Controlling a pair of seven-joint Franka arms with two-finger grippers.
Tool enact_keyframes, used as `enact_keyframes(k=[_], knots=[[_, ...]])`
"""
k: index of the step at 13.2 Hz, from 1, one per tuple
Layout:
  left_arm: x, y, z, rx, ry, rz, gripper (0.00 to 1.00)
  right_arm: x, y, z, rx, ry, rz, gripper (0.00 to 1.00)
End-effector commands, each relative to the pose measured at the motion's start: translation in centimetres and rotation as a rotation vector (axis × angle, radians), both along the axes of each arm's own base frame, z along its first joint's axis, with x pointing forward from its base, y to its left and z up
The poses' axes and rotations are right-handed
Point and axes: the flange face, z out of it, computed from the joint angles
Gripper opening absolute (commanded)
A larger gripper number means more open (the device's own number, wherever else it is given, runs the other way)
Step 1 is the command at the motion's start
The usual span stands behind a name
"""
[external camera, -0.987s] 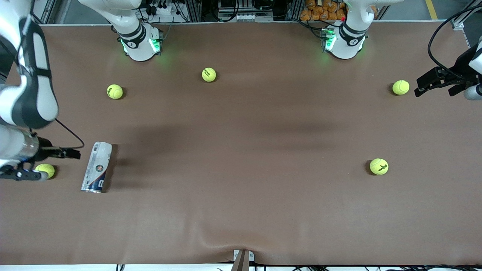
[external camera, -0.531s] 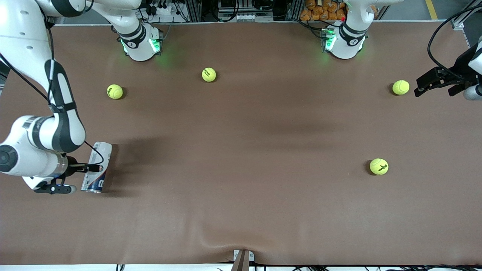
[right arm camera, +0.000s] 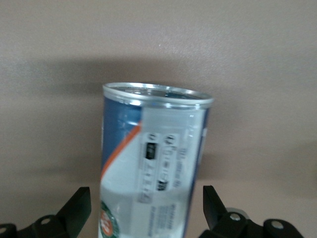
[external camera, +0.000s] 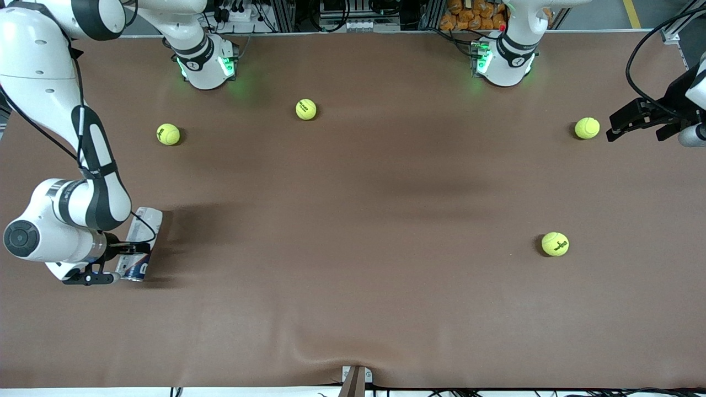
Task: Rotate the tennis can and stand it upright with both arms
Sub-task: 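Lower the right gripper over the lying white tennis can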
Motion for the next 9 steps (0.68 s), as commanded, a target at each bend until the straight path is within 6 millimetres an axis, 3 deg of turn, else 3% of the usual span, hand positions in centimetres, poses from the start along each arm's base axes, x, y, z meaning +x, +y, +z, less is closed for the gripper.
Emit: enact_keyframes(k=[1,9], knots=[[-0.4,0.0,0.5,0.006,0.001,-0.003,1.00,0.0,-0.2,-1.0,0.029,0.000,-0.002,1.00],[-0.3,-0.1,0.3,0.006,0.004,-0.004,1.00,-0.8,-0.3,-2.7,0.038,0.043,-0.016,1.00]])
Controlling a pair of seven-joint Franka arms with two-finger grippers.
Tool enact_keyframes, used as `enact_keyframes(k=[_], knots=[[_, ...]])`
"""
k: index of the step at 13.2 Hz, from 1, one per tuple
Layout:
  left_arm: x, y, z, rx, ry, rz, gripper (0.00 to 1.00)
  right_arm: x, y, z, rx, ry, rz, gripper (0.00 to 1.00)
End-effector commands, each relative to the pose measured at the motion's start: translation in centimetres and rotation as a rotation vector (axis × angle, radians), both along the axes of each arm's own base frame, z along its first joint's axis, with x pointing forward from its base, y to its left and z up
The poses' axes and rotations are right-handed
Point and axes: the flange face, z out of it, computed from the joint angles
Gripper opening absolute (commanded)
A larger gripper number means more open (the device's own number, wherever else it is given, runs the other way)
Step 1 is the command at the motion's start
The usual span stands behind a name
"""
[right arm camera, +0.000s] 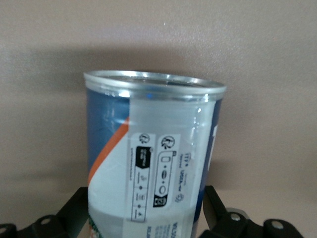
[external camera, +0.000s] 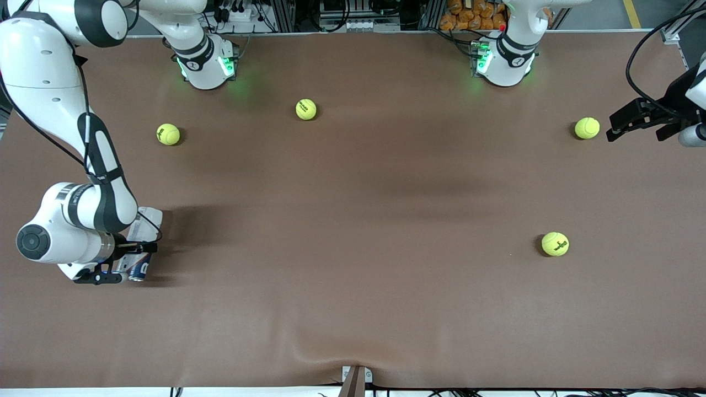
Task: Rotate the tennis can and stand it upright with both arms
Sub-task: 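Close the right gripper around the can's body, then carry the can with the right gripper toward the table middle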
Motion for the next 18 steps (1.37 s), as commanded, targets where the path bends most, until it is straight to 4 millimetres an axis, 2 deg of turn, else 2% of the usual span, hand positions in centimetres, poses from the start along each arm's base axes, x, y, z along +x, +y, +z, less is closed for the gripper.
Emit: enact_keyframes(k=[1,4,5,6,8,10,12,13,15,18], knots=[[-0.2,-0.1,0.3,0.006,0.005,-0.006,1.00,-0.6,-0.5,-0.8,0.031,0.034,-0.008,1.00],[-0.2,-0.1,0.3,0.006,0.005,-0.004,1.00,-1.0,-0.8,-0.9,0.055,0.061,-0.030,1.00],[-0.3,-0.1,0.3,0.006,0.004,-0.004,1.00,-1.0,-0.8,-0.8,0.066,0.058,-0.039,0.77],[-0.3,-0.1,0.4,0.006,0.002,-0.004,1.00,-1.0,-0.8,-0.8,0.067,0.058,-0.037,0.68],[-0.4,0.1,0.4,0.006,0.005,-0.001,1.00,-0.6,-0.3,0.3,0.074,0.042,0.014,0.70],[-0.3,0.1,0.3,0.006,0.007,-0.001,1.00,0.5,1.8,2.7,0.089,0.029,0.095,0.71],[-0.4,-0.1,0.5,0.006,0.004,-0.003,1.00,2.3,6.3,5.7,0.117,0.034,0.189,0.71],[-0.4,0.0,0.5,0.006,0.004,-0.001,1.00,3.3,9.5,7.5,0.130,0.020,0.246,0.71],[-0.4,0.1,0.5,0.006,0.002,-0.001,1.00,3.8,16.5,9.3,0.148,0.019,0.338,0.71],[-0.4,0.1,0.5,0.006,0.002,-0.001,1.00,2.1,29.3,10.1,0.151,0.013,0.525,0.71]])
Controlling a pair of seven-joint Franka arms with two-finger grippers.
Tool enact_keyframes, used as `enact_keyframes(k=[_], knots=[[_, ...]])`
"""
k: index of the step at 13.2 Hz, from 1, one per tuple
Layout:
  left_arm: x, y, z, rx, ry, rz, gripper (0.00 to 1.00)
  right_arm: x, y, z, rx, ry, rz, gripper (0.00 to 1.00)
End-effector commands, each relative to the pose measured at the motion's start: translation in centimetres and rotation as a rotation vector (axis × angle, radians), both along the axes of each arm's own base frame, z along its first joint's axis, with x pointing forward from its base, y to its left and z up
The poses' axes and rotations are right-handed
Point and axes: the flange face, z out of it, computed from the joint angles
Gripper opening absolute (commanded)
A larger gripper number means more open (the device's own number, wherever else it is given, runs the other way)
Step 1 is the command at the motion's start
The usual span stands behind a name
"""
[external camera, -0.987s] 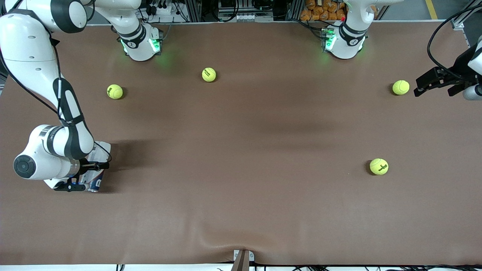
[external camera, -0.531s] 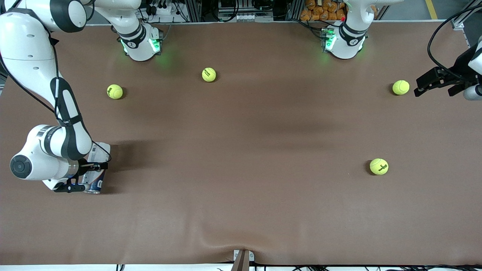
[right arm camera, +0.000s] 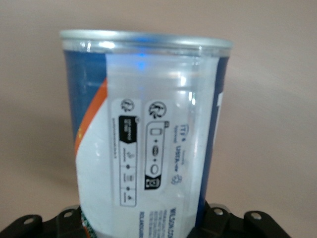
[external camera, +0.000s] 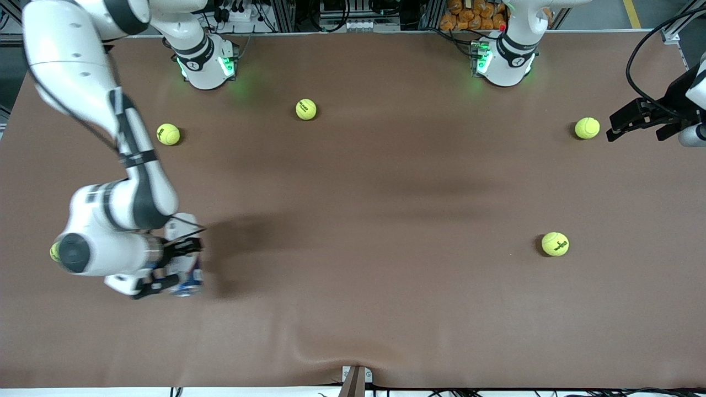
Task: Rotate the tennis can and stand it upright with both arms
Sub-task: 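Carry the can with the right gripper toward the table middle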
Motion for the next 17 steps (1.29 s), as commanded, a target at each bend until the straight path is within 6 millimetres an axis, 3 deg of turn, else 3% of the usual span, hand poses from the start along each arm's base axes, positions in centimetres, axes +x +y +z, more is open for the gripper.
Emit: enact_keyframes(k=[1,5,7,9,10,13,17], knots=[[-0.3,0.0,0.5,0.005,0.003,-0.004,1.00,-2.5,10.9,0.5,0.007,-0.005,0.174,0.71],[-0.4,0.0,0.4,0.005,0.004,-0.001,1.00,-9.6,28.1,1.6,-0.005,-0.087,0.457,0.71],[-0.3,0.0,0.4,0.004,0.004,0.010,1.00,-12.7,33.7,1.1,-0.047,-0.192,0.646,0.71],[-0.4,0.1,0.4,0.006,0.006,0.015,1.00,-14.4,36.6,0.6,-0.062,-0.252,0.813,0.71],[-0.4,0.1,0.4,0.006,0.007,0.016,1.00,-14.8,37.1,-0.3,-0.078,-0.263,0.921,0.71],[-0.5,0.2,0.1,0.007,0.026,0.019,1.00,-13.9,36.6,-3.4,-0.094,-0.272,1.227,0.76],[-0.5,0.2,0.0,0.007,0.029,0.021,1.00,-14.8,36.7,-7.4,-0.126,-0.217,1.305,0.76]])
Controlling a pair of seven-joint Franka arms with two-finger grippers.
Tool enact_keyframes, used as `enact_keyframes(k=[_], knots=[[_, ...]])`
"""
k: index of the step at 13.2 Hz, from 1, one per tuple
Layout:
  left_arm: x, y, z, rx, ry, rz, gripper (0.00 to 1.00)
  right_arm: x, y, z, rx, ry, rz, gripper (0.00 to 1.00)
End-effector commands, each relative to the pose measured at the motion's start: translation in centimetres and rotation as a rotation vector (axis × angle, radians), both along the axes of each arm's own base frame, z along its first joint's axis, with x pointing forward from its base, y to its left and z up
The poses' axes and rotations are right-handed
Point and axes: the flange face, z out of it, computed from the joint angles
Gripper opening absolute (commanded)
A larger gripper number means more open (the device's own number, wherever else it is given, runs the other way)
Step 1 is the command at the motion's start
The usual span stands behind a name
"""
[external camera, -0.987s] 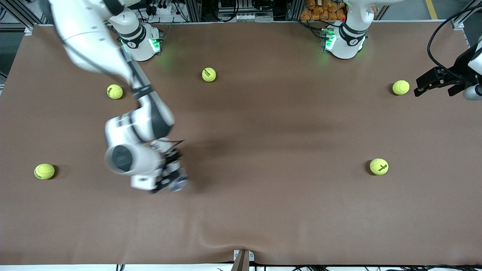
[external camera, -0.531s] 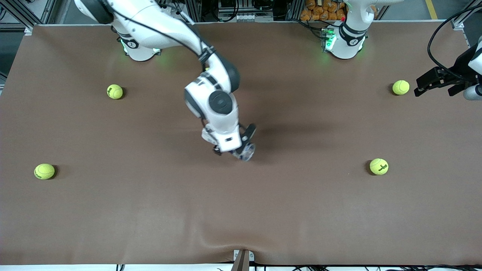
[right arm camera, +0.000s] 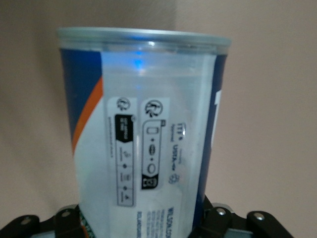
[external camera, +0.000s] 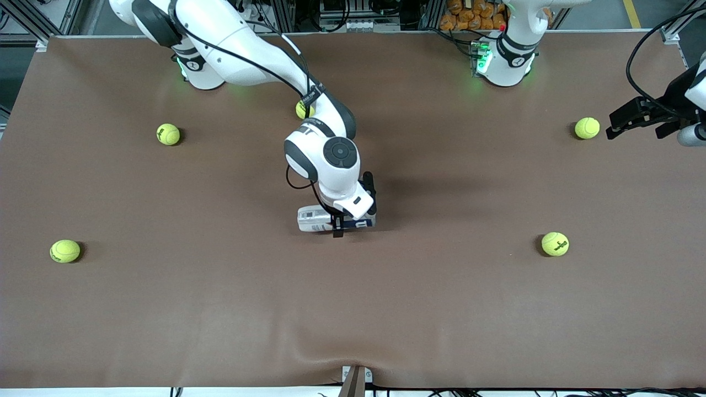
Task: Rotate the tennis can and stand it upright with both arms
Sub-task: 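Carry the can with the right gripper toward the table middle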
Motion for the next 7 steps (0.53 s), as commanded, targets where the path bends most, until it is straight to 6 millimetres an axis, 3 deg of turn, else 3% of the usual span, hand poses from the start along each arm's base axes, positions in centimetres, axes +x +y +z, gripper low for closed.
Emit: enact_keyframes(k=[1,5,6,7], knots=[[-0.2,0.1,0.1,0.007,0.009,0.018,1.00,-0.3,0.2,-2.3,-0.028,0.000,0.044,0.76],[-0.2,-0.1,0.0,0.006,0.010,0.004,1.00,-0.3,0.0,-3.6,-0.028,0.006,0.028,0.81],[-0.2,0.1,0.0,0.006,0.012,0.003,1.00,-0.2,-0.1,-3.7,-0.028,0.006,0.027,1.00],[-0.2,0.0,0.0,0.006,0.010,-0.001,1.00,-0.1,-0.1,-3.5,-0.031,0.002,0.033,1.00]])
